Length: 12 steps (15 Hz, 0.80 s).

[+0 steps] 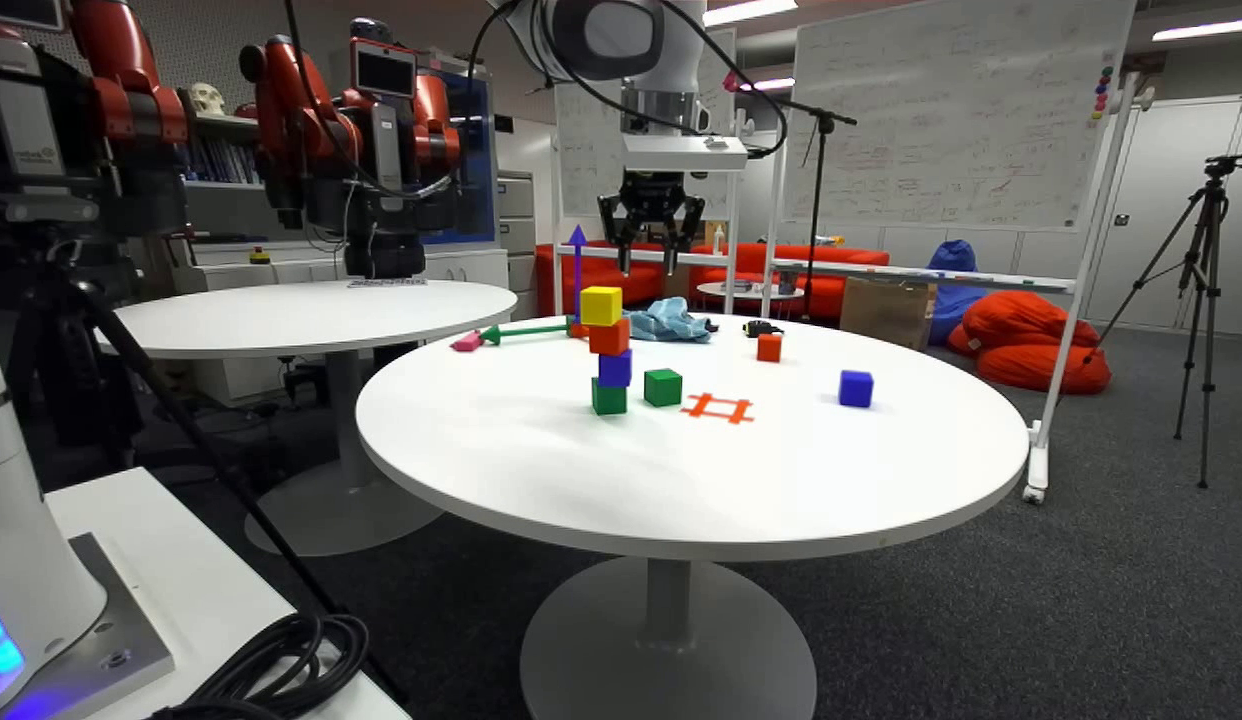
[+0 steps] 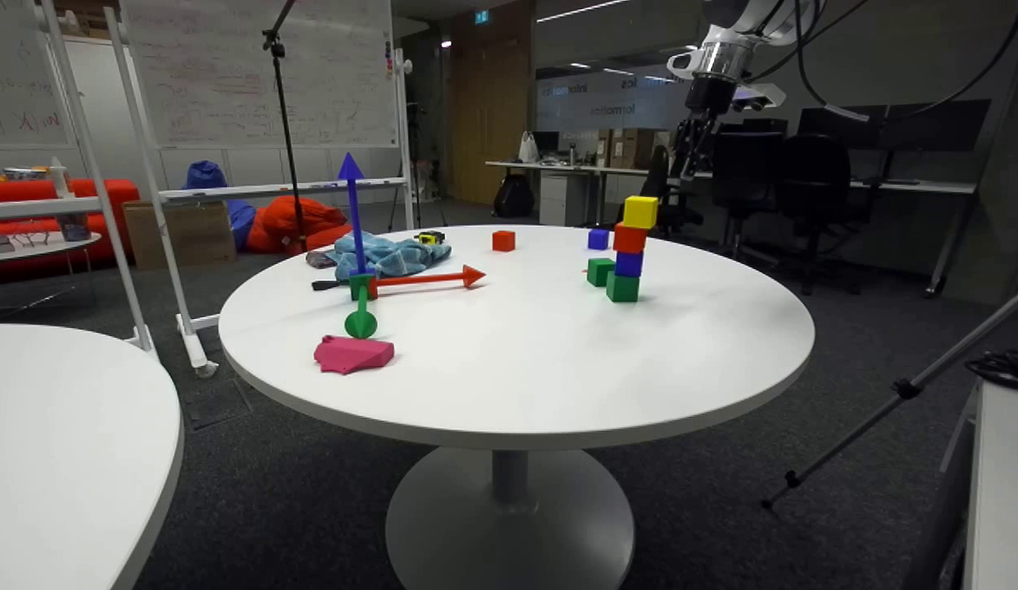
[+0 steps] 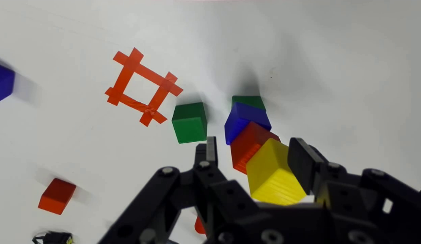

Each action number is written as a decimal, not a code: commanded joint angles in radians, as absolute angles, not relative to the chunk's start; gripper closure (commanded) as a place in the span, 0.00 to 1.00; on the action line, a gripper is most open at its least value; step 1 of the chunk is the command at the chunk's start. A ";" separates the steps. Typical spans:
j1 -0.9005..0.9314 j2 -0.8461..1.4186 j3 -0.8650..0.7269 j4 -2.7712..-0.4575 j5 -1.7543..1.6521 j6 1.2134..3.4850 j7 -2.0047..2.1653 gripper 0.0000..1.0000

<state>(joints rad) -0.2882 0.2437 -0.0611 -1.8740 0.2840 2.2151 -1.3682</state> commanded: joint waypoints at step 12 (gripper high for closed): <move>-0.221 0.222 -0.065 -1.891 0.221 2.225 -1.352 0.66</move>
